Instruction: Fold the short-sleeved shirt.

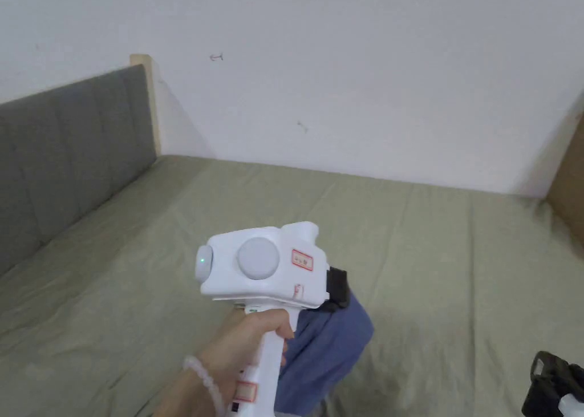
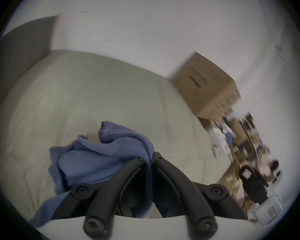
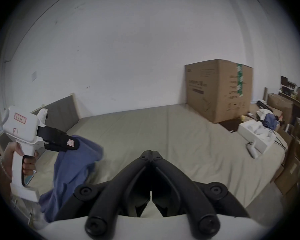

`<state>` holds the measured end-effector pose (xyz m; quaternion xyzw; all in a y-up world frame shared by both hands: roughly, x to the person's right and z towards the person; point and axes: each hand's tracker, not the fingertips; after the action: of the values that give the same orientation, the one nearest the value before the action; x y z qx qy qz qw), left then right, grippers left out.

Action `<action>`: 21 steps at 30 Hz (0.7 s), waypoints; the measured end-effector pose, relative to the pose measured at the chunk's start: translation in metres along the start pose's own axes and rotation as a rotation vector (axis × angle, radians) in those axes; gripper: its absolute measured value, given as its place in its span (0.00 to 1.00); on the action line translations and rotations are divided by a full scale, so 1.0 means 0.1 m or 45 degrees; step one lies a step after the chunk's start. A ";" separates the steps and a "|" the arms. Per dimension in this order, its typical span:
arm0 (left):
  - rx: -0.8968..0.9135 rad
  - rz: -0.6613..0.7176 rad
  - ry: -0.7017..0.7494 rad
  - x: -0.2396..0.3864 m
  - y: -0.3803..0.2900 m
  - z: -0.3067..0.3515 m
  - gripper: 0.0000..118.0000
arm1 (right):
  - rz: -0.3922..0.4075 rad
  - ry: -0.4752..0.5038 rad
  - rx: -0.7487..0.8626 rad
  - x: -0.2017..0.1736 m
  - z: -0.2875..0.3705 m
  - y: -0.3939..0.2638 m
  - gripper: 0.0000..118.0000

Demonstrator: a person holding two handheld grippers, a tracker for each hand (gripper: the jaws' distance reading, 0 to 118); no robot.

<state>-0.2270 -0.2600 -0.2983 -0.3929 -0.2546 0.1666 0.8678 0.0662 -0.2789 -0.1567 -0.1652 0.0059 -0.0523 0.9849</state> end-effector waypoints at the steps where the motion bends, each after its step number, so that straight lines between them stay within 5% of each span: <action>1: -0.022 -0.033 -0.076 0.23 0.02 -0.16 0.02 | -0.011 -0.027 0.013 0.10 0.03 0.02 0.00; 6: -0.148 -0.228 -0.302 1.19 -0.10 -0.94 0.02 | -0.081 -0.191 0.037 0.59 0.15 0.05 0.00; 16: -0.708 -0.354 -0.014 1.28 -1.56 -2.61 0.03 | -0.144 -0.327 -0.081 1.21 0.24 -0.22 0.00; 20: -0.631 -0.321 -0.020 1.28 -1.61 -2.55 0.34 | -0.161 -0.344 -0.125 1.28 0.21 -0.29 0.00; 21: -0.654 -0.273 -0.043 1.28 -1.55 -2.54 0.34 | -0.175 -0.339 -0.133 1.28 0.20 -0.29 0.00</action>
<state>0.0368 -0.4473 -0.2822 -0.5679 -0.3431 0.0102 0.7481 0.1916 -0.3129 -0.1274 -0.2215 -0.1334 -0.0968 0.9611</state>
